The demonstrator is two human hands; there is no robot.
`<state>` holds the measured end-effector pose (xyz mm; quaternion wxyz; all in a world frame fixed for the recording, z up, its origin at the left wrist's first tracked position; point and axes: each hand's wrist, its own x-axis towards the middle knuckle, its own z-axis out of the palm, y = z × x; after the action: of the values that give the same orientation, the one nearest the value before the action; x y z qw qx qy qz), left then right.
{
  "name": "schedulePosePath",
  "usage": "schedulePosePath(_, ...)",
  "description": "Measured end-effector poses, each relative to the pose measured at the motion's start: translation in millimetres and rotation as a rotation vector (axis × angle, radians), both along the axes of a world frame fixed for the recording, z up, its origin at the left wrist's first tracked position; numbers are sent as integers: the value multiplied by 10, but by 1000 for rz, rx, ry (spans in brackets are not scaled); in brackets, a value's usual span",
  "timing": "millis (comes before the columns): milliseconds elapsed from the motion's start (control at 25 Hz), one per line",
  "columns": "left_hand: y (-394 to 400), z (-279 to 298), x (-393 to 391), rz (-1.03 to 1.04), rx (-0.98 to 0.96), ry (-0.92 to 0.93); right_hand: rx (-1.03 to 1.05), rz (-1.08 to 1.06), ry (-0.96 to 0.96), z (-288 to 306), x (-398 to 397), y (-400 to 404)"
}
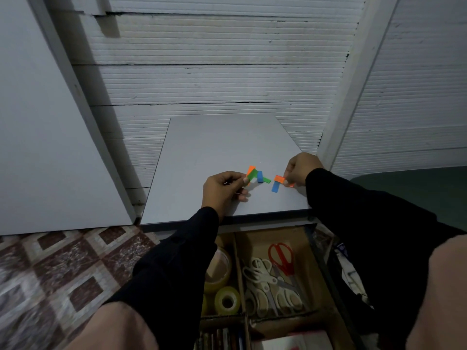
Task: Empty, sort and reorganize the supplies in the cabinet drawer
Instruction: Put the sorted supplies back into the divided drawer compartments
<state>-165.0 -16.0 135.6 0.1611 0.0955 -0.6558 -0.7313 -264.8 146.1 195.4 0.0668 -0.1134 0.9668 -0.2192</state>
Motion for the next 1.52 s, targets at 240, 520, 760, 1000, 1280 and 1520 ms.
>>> schedulePosePath(240,11,15,22,6,0,2,102,143,167,-77,77,118)
schedulePosePath(520,19,24,24,7,-7,-6,242,507,188,58,41,74)
schedulePosePath(760,18,49,35,8,14,-16,464,635,215,22,20,-55)
schedulePosePath(1000,40,90,42,-37,10,-64,425,561,177,-17,-38,-9)
schedulePosePath(1280,-26,274,-253,-124,-331,-234,-17,320,138,-19,-84,249)
schedulePosePath(1520,218,597,-708,-407,-1356,-345,-351,109,5,-97,-153,573)
